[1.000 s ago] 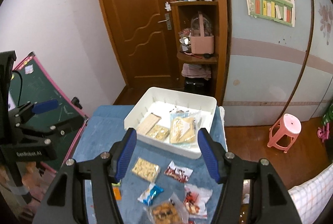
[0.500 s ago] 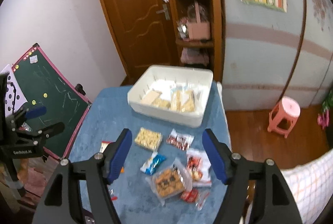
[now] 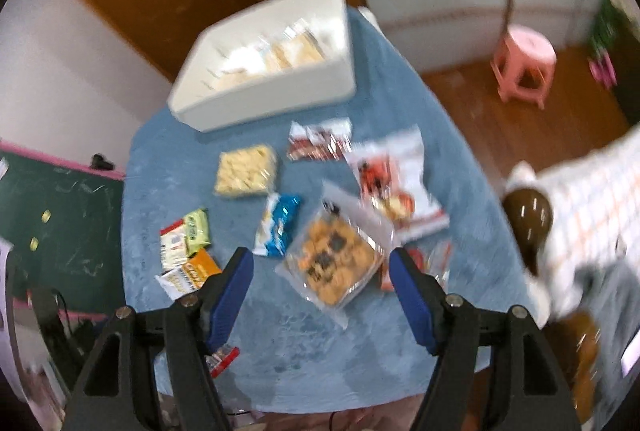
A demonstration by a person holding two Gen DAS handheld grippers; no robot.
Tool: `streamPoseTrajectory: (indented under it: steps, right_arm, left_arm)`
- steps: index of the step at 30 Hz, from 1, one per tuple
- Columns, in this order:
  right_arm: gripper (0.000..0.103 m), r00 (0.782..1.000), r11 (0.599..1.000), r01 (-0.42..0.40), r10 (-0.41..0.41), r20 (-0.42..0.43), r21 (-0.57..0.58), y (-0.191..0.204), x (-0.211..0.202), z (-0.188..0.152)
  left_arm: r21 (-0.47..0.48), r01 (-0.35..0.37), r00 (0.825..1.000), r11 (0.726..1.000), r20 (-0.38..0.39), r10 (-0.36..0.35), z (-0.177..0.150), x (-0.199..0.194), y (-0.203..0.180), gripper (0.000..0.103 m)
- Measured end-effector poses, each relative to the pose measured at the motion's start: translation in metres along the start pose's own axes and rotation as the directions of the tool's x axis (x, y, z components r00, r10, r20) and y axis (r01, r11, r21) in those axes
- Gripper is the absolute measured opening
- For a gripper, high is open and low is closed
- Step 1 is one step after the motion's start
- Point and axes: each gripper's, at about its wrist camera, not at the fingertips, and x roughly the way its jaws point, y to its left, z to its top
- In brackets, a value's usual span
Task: Organize snacks
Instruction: 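Grasp the dark jerky pack with the left tool while the right tool grasps the crab-roe snack bag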
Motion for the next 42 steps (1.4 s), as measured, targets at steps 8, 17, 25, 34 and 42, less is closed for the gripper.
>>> streamPoseTrajectory:
  steps: [8,17,25,34,42]
  right_arm:
    - [0.071,0.994,0.965,0.063,-0.038,-0.101,0.254,-0.009,0.062,-0.027]
    - [0.071,0.988,0.922,0.143,-0.113,-0.103,0.36,-0.003,0.091,-0.026]
    - [0.08,0.968,0.904,0.242,-0.203,-0.144,0.351,0.009,0.122,-0.014]
    - [0.084,0.957,0.905,0.266,-0.206,-0.205,0.332,0.011,0.149,-0.013]
    - [0.075,0.962,0.95,0.201,-0.145,-0.232,0.24,0.017,0.137,-0.023]
  left_arm:
    - [0.102,0.059,0.995,0.993,-0.081,-0.051,-0.015,0.047,-0.007,0.099]
    - [0.159,0.086,0.991,0.984,-0.116,-0.068,-0.027,0.073,-0.017,0.099]
    - [0.153,0.096,0.986,0.984,-0.146,-0.074,-0.035,0.092,-0.023,0.099]
    - [0.164,0.081,0.986,0.983,-0.156,-0.056,-0.035,0.103,-0.032,0.099]
    - [0.141,0.062,0.989,0.988,-0.143,-0.042,-0.029,0.099,-0.028,0.064]
